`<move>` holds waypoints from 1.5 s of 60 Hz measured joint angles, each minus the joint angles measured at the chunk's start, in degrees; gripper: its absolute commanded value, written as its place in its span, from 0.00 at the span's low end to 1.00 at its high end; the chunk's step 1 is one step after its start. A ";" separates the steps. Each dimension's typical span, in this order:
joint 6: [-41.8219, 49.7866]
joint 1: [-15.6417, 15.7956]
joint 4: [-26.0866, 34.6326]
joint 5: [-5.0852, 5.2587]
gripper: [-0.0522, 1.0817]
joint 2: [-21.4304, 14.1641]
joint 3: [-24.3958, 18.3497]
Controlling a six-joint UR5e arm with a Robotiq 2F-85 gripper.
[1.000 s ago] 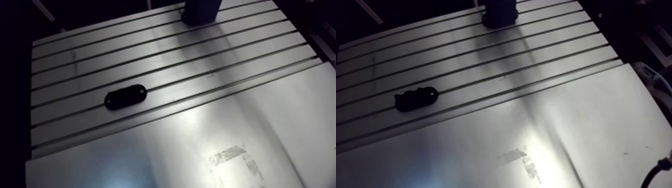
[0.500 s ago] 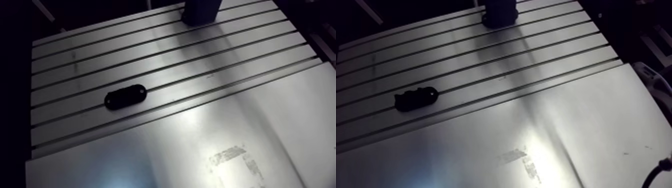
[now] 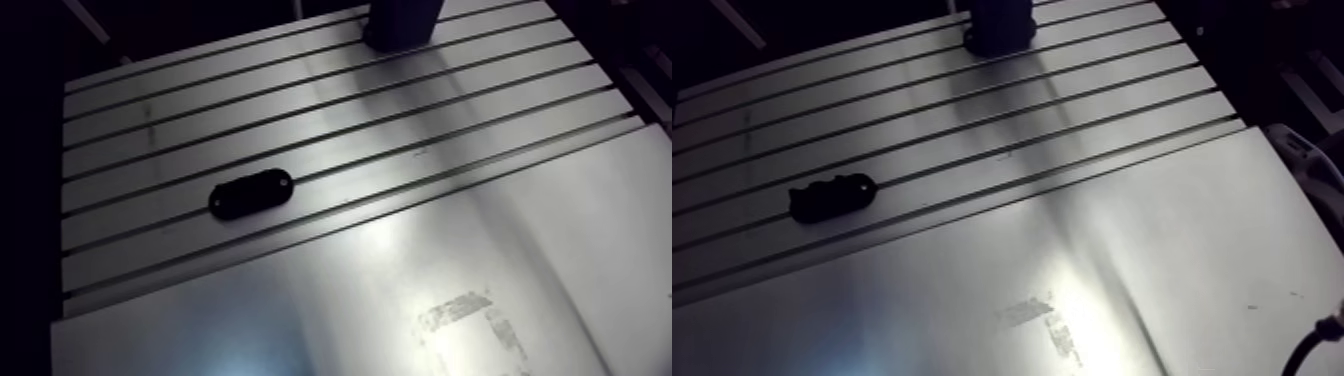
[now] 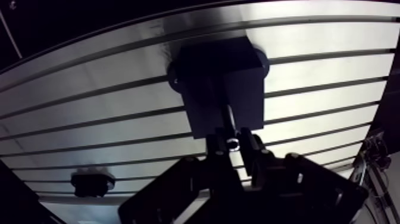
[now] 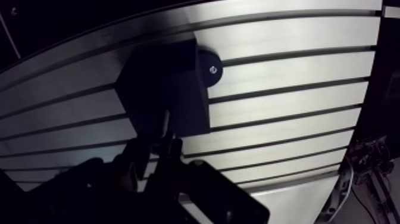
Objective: Pick up the M10 bolt and insert it into the hole until fully seated.
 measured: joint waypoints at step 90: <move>-0.17 0.08 -2.45 0.06 0.99 0.00 0.55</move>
